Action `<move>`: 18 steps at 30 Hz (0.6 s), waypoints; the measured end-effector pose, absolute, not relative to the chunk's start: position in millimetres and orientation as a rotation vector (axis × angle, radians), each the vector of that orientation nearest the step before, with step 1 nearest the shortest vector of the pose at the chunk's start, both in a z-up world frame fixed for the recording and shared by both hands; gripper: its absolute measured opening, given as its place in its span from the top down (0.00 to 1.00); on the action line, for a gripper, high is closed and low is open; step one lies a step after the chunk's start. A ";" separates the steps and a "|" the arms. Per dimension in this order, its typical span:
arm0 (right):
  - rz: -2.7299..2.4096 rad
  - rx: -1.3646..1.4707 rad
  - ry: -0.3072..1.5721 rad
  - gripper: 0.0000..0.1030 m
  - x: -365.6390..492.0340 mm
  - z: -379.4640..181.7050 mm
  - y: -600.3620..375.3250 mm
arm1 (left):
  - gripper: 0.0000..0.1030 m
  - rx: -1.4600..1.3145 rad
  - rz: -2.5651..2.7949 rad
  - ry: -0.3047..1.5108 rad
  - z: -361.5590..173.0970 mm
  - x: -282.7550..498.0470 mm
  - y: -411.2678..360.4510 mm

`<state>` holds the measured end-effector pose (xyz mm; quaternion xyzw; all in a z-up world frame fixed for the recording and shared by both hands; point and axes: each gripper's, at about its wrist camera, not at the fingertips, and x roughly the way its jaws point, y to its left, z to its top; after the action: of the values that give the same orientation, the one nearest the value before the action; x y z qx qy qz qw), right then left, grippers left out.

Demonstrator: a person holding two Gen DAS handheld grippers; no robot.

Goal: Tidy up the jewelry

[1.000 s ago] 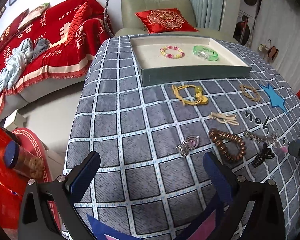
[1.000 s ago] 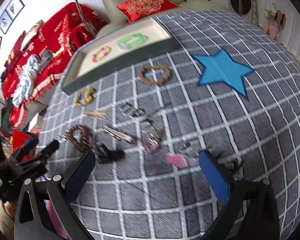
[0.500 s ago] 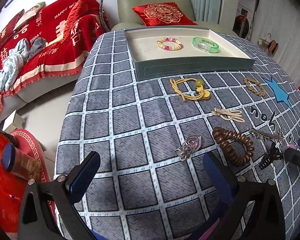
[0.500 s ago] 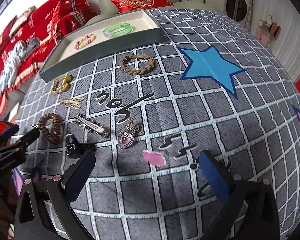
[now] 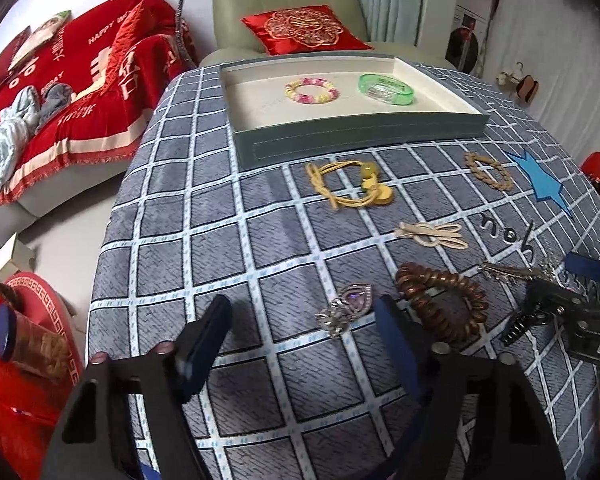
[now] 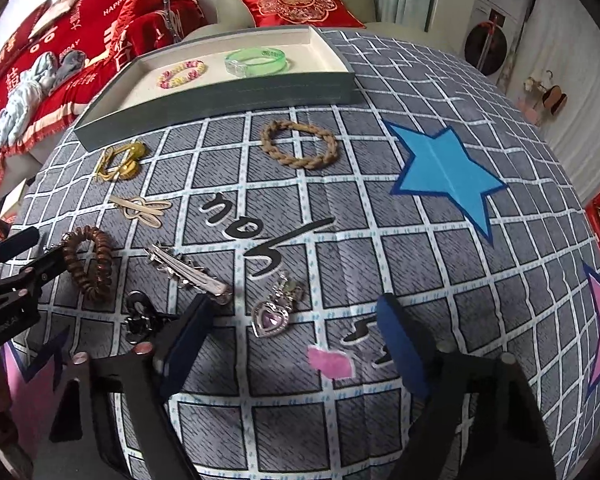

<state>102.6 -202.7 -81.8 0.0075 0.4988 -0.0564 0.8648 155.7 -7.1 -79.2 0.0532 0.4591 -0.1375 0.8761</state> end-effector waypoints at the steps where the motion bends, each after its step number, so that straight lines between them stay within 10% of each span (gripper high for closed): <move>1: -0.114 0.014 1.043 0.26 102.5 -81.3 -201.4 | 0.24 0.109 -0.298 0.960 -78.4 154.9 -8.5; 5: -0.112 0.019 1.035 0.44 102.1 -78.4 -198.9 | 0.57 0.106 -0.342 0.958 -75.3 152.2 -13.8; 9: -0.112 0.028 1.027 0.81 102.4 -75.2 -199.1 | 0.67 0.114 -0.365 0.948 -72.9 148.4 -15.3; 18: -0.044 0.186 0.989 0.81 93.2 -68.0 -223.3 | 0.67 0.011 -0.382 0.947 -60.8 146.3 4.3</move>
<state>93.2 -223.3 -68.0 0.0890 0.4738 -0.0212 0.8759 146.3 4.3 -60.8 0.0052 0.4532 -0.1829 0.8724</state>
